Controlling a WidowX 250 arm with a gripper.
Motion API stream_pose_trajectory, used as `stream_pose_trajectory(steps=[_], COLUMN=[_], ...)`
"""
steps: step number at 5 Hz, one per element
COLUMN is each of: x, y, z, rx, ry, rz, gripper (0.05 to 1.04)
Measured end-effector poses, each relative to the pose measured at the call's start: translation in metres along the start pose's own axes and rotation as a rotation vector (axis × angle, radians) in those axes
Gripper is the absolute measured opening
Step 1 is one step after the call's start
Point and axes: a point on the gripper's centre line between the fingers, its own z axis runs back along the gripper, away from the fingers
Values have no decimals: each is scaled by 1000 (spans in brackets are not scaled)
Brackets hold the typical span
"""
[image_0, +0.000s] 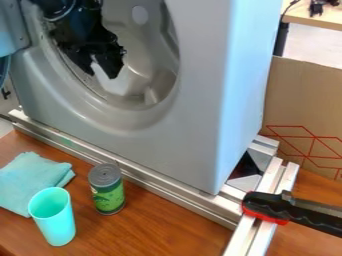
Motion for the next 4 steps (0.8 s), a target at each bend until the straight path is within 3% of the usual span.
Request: stream_pose_trajectory(steps=[1, 3, 4], x=[6, 10, 14], y=[3, 6, 6], z=[-10, -36, -37], rx=[-7, 31, 15], ry=[11, 118, 181], rz=[25, 69, 100], gripper=[635, 635, 635])
